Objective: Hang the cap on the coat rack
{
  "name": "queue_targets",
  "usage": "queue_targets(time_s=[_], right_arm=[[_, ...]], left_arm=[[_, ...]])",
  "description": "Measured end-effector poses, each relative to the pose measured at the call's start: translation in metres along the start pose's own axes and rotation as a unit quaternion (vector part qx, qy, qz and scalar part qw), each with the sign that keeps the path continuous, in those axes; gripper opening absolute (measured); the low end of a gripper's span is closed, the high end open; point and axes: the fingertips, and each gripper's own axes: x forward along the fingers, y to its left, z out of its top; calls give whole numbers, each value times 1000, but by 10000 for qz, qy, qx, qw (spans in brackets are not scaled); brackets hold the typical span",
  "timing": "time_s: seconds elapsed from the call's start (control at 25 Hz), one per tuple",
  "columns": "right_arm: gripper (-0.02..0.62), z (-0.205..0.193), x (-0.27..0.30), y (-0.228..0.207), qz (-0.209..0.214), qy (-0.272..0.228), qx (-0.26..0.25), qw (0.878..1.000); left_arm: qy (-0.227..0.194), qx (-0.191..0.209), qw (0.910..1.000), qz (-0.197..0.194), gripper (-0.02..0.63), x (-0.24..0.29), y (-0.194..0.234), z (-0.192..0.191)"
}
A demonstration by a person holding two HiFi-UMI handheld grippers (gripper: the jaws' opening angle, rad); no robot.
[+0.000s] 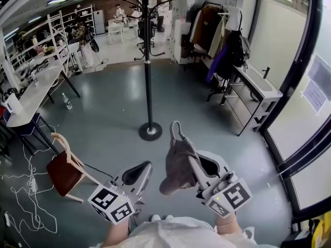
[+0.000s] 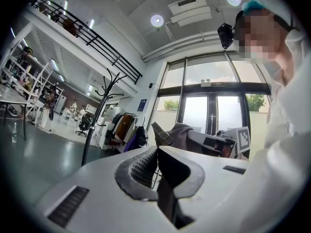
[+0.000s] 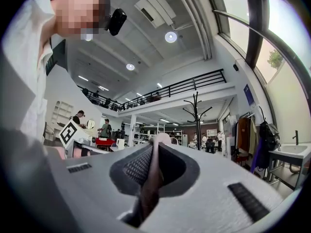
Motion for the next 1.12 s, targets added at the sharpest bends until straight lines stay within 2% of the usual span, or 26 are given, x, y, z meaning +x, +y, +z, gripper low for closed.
queue_targets(time_s=[0.4,0.64,1.12], right_arm=[[14,-11,8,4,67,72,319,9994],[14,-16,38,10,102,154,354,9992],[14,-27,79,20,101,163,330,9993]], left_arm=[[77,-39,9999,-101,17,2,3,-9],[177,155,9997,-103,17,7,22,2],[-116,126,9996,-234,17,12,50,20]])
